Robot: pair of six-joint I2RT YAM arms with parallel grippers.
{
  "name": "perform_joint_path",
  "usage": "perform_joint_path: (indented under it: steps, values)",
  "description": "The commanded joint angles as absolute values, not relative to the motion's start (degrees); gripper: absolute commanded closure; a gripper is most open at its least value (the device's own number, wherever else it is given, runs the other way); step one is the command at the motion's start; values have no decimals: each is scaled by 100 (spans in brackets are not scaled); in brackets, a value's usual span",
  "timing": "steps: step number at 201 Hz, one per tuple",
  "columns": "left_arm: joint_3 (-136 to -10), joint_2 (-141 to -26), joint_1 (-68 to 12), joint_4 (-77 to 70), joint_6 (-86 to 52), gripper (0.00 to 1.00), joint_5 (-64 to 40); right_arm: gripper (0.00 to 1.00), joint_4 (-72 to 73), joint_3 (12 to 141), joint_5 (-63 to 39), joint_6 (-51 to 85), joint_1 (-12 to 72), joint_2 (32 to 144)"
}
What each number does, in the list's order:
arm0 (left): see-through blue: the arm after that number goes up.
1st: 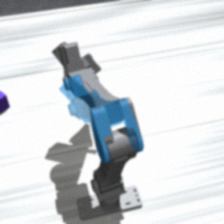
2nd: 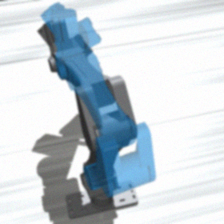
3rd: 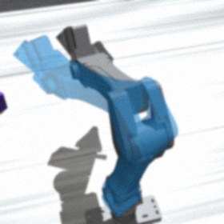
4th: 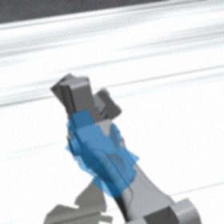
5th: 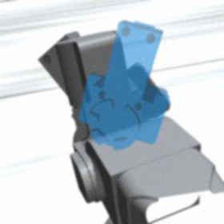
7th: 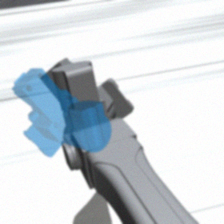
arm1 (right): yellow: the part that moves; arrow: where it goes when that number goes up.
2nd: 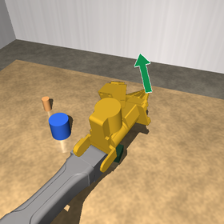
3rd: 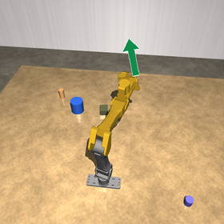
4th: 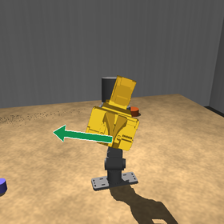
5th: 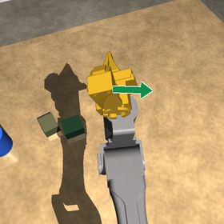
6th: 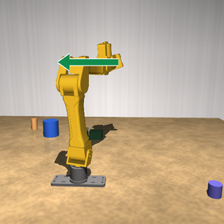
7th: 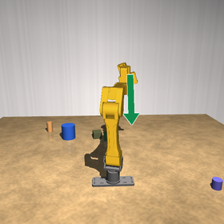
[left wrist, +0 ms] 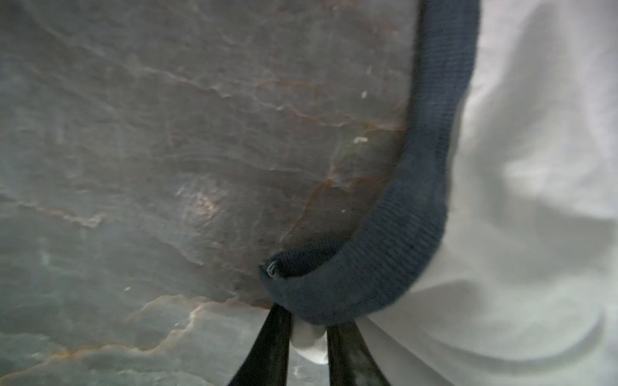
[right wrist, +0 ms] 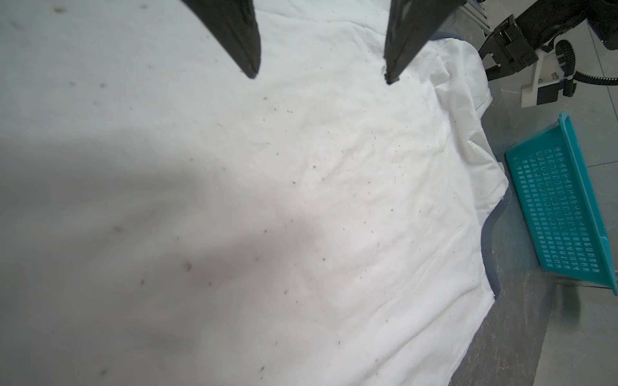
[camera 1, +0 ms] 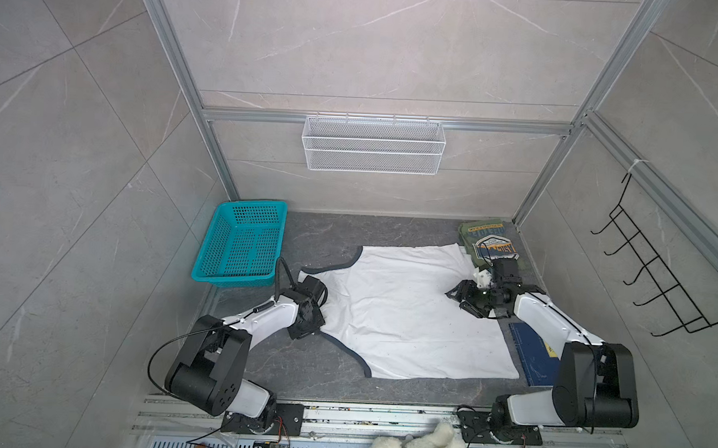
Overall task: Fold and stack tank tops
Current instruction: Smooth out the tank top at the center of the table, then move the tank top to the center of the table.
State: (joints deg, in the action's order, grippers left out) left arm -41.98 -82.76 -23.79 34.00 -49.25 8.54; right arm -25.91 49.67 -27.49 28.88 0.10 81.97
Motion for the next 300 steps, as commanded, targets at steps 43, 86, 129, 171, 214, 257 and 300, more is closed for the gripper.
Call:
perform_joint_path:
  steps: [43,86,129,171,214,257,300]
  values:
    - [-3888,-6230,-2092,4882,-5349,74,2842,39,-2876,4984,-2468,2860,29,8200]
    - [-4452,-6148,-1662,5128,-4810,49,2738,39,-3102,4978,-2158,2861,29,7973]
    - [-4966,-6752,-3228,4292,-4846,40,1536,39,-3336,4761,-1951,2914,32,7669]
    - [-5136,-8332,-3737,2757,-4665,36,438,39,-3320,4307,-1875,3069,43,7396]
    - [-5103,-9237,-3451,2211,-4594,34,305,39,-3120,4007,-1899,3229,171,7563]
    - [-4415,-9057,-3094,2193,-4891,33,543,39,-2921,3774,-1752,3451,236,7772]
    - [-3538,-8344,-2756,2269,-4960,30,845,39,-2673,3514,-1596,3782,337,7846]
